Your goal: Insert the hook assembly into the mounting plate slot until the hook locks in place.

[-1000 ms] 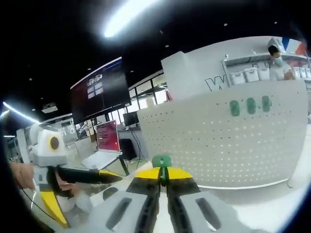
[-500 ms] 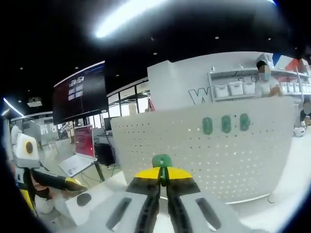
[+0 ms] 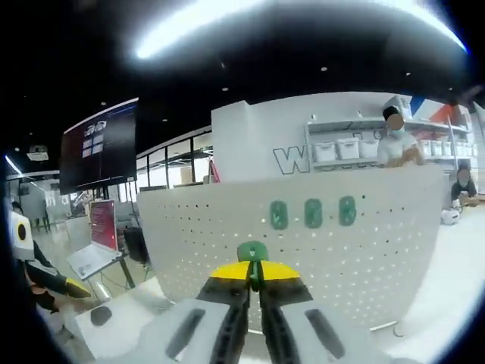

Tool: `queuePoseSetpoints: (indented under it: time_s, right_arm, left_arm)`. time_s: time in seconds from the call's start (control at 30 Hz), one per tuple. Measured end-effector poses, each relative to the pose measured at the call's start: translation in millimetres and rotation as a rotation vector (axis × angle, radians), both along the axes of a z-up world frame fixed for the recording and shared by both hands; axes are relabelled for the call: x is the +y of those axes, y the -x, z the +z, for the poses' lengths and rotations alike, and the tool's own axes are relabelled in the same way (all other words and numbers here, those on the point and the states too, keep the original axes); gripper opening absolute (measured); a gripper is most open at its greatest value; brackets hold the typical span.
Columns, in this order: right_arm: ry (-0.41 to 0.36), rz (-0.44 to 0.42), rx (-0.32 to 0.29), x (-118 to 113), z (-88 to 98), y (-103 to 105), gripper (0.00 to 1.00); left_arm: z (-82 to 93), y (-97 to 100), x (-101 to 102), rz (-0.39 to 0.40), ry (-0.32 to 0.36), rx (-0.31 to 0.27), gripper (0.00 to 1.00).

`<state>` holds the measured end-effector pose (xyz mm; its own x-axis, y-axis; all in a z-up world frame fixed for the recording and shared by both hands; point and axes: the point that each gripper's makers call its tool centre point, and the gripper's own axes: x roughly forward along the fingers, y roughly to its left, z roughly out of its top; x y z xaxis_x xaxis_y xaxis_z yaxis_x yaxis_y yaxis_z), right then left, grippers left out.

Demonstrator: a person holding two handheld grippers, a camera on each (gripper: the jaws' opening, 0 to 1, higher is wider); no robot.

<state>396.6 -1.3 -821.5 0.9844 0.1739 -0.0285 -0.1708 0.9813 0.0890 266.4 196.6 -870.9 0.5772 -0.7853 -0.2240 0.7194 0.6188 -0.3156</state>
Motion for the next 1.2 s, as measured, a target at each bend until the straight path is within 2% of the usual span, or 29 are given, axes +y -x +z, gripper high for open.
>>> queuePoseSetpoints:
  time_s: [0.33,0.53,0.87,1.03,1.2]
  right_arm:
    - [0.003,-0.103,-0.032,-54.2,10.3,-25.8,0.01]
    - [-0.007,-0.148,-0.038,-75.3,13.1,-30.0,0.01]
    - [-0.029,-0.211,-0.037,-107.9,9.7,-36.4,0.01]
    - [-0.03,-0.228,-0.039,-118.0,9.9,-42.6,0.01]
    - [-0.037,-0.247,-0.042,-130.2,9.8,-51.4,0.01]
  left_arm:
    - [-8.6,-5.3,8.1,0.012,-0.008,0.031,0.97]
    - [-13.0,-9.2,15.0,0.03,-0.023,0.044,0.97]
    - [-3.3,-20.4,11.8,0.04,-0.017,0.03,0.96]
    - [-1.7,-21.9,9.1,0.046,0.031,0.05,0.95]
    - [-4.9,-22.2,8.3,0.047,0.017,0.054,0.95]
